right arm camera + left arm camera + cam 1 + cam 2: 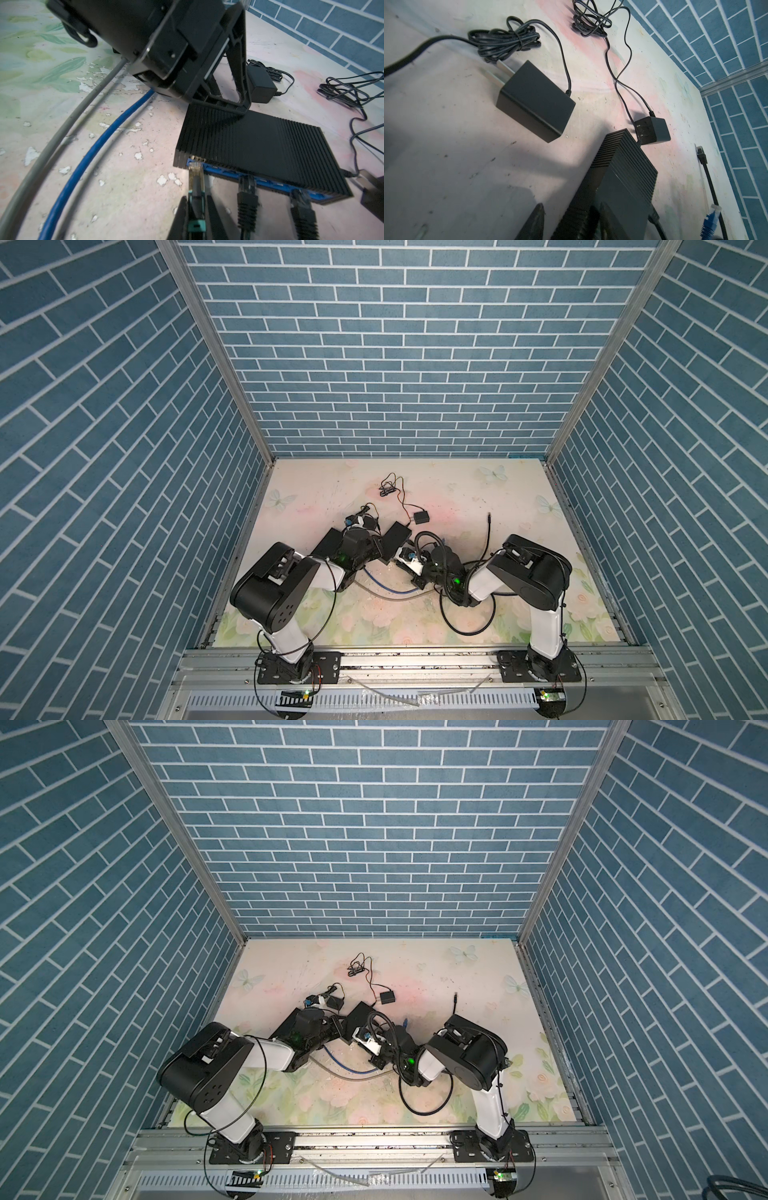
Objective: Insert the plug into the switch port
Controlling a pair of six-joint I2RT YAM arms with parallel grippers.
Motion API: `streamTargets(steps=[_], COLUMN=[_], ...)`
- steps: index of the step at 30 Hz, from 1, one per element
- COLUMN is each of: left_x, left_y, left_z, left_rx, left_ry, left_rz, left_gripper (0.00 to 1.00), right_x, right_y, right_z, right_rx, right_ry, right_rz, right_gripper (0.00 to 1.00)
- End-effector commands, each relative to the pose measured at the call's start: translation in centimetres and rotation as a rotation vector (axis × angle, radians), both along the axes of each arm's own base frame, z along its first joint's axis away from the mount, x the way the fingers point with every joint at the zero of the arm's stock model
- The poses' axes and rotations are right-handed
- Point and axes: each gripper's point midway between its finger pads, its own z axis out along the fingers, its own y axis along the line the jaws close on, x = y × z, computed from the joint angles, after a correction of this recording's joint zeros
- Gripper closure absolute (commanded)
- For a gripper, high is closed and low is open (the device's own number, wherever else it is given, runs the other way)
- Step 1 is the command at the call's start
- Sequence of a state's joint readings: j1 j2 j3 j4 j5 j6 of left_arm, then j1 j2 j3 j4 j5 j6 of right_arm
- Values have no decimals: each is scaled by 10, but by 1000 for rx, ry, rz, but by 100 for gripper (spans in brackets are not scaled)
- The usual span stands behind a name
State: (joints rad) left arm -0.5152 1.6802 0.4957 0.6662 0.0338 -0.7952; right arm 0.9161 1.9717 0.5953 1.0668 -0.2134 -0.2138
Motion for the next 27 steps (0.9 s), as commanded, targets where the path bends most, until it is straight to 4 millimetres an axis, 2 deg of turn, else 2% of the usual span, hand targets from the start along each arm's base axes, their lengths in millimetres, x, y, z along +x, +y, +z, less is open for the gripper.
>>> streamTargets(steps=[1, 6, 14, 27], left_x=[-26, -30, -35, -27], left_y=[-26, -38, -38, -50], left_z=[-21, -26, -28, -10], left_rx=[-26, -38, -45, -37], left_ry=[94, 100, 98, 20], left_rz=[-102, -124, -126, -200], left_gripper=[57, 58, 59, 59], right_x=[6, 10, 16, 21], right_y=[7, 5, -1, -18], right_z=[12, -1, 11, 1], right_rx=[78, 31, 104, 60], right_ry=[-10, 19, 1, 41], right_rz=[-30, -74, -135, -229], right_gripper=[100, 100, 100, 100])
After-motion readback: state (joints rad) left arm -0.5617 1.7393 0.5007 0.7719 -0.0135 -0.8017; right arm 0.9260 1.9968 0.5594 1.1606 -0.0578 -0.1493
